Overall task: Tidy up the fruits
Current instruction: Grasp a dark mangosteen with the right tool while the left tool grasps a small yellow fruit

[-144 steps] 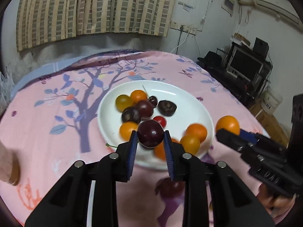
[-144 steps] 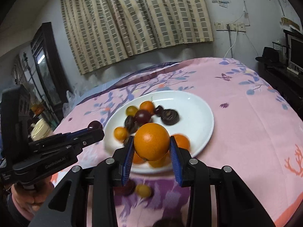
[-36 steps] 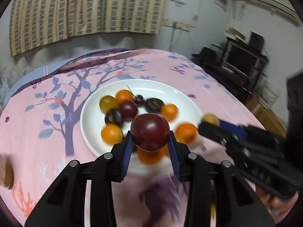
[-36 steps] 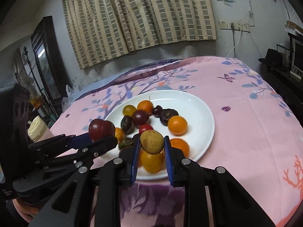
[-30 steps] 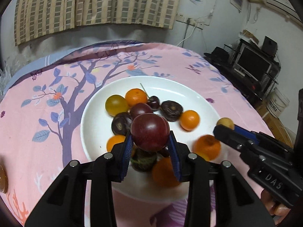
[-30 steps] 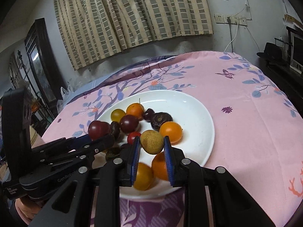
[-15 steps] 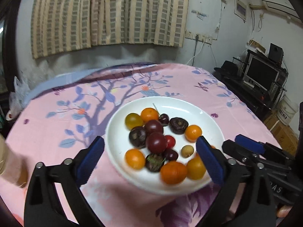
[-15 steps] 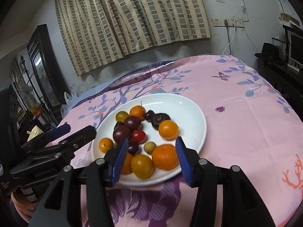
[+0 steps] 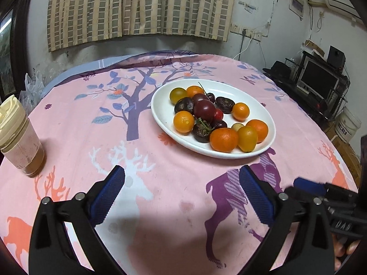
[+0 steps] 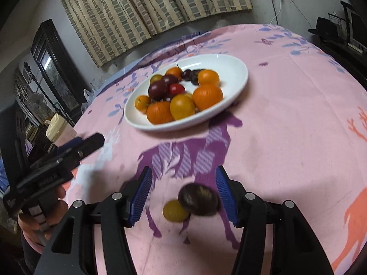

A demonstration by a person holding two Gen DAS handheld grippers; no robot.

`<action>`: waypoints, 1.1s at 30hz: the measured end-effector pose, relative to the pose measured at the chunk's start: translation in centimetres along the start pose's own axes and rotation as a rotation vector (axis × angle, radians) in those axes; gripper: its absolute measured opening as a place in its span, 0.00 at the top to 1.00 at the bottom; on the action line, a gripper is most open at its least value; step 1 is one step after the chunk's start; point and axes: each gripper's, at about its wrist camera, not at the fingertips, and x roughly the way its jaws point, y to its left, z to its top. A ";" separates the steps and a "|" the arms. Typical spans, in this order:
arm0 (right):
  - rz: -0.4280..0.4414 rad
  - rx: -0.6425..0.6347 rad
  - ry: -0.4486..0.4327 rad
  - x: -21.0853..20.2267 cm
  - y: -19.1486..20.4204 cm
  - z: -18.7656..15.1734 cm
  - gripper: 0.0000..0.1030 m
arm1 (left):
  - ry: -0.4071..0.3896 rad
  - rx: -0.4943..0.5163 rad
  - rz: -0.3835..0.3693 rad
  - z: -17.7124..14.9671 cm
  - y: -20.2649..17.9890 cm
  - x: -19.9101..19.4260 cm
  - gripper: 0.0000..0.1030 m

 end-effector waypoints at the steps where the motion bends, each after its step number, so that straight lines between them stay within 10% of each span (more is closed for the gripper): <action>1: -0.005 -0.004 0.011 0.1 0.0 -0.4 0.43 | 0.001 0.004 0.002 -0.2 -0.1 0.0 0.05; 18: 0.039 0.121 0.073 0.5 -2.2 -1.4 0.62 | 0.015 0.014 0.006 -0.8 -0.1 -0.1 0.05; 23: 0.044 0.171 -0.075 -2.2 -3.1 -0.8 0.62 | 0.032 0.093 -0.166 -1.5 -2.4 -0.6 0.05; 27: 0.046 0.221 -0.103 -2.7 -4.2 -0.6 0.62 | 0.072 0.266 -0.337 -3.3 -6.6 -1.0 0.36; 33: 0.047 0.208 -0.119 -3.1 -4.0 -0.4 0.62 | 0.134 0.368 -0.359 -4.8 -9.3 0.3 0.54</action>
